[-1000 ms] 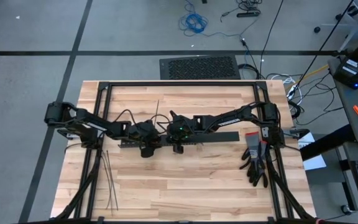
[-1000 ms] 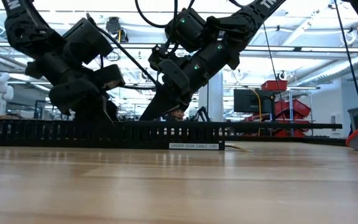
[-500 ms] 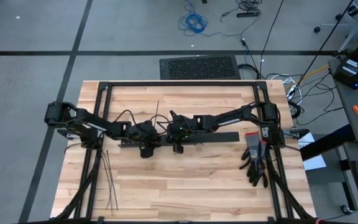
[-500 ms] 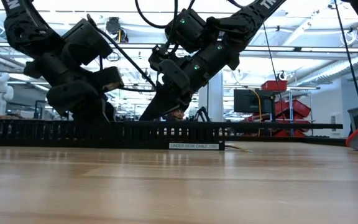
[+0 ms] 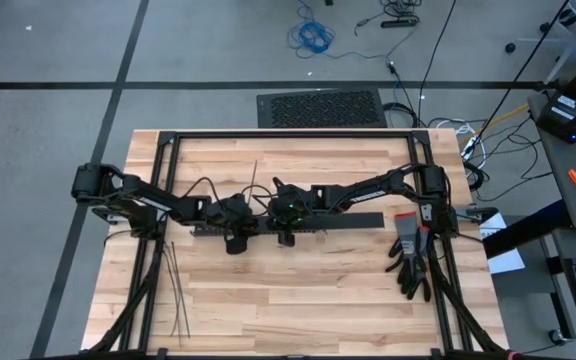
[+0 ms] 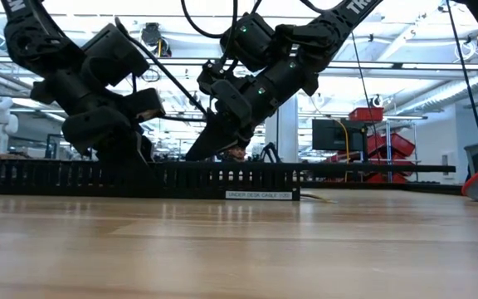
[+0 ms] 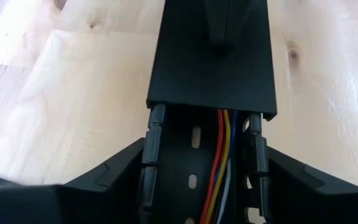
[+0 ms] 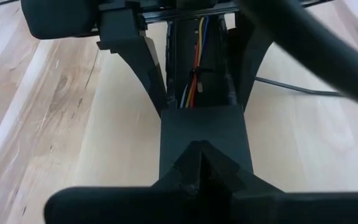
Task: Ziptie cables
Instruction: Close the black cable duct
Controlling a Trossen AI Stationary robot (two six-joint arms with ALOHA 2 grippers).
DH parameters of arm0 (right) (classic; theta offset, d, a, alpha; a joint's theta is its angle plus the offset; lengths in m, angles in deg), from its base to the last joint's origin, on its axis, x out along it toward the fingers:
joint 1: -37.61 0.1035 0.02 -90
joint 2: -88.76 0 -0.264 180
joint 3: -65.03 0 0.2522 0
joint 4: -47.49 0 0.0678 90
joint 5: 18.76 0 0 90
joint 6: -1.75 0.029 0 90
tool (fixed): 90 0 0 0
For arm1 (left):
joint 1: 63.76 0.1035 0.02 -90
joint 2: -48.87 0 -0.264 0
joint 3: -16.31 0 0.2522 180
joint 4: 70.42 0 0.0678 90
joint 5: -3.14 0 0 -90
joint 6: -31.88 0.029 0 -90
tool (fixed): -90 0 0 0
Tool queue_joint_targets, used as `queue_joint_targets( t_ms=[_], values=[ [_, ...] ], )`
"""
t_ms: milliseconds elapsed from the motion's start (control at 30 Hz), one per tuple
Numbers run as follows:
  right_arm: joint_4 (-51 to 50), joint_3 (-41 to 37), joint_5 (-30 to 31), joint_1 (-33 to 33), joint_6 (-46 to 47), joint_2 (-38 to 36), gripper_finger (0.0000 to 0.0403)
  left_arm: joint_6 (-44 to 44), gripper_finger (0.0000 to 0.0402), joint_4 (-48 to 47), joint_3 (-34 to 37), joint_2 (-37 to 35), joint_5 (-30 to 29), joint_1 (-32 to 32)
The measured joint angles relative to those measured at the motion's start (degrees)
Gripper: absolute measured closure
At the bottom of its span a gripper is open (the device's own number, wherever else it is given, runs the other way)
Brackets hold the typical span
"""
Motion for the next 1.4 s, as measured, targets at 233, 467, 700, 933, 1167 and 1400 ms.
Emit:
queue_joint_targets(
  t_ms=[233,467,700,933,1167,1400],
  values=[
    [3.13,0.02,-1.04,-0.10,-0.38,1.13,0.0403,-0.30,0.0155,0.57,0.00,0.00,-0.61,-0.59],
    [5.06,1.79,-3.87,-1.16,0.07,4.17,0.0403,-1.38,0.0155,0.71,0.09,0.02,-0.73,-1.13],
    [5.68,3.29,-3.81,-1.20,-1.05,5.05,0.0403,-1.58,0.0155,0.93,0.09,0.02,-1.25,-1.48],
    [6.62,3.43,-5.01,-1.73,-1.02,5.87,0.0403,-1.57,0.0153,0.71,0.09,0.02,-1.39,-1.48],
    [4.44,3.39,-7.33,-2.34,-1.24,4.62,0.0403,-1.79,0.0161,1.74,-0.24,2.07,-2.56,-1.57],
    [2.24,3.50,-8.39,-3.02,-0.52,4.49,0.0403,-1.76,0.0163,3.01,-0.33,3.41,-2.55,-1.61]
  ],
)
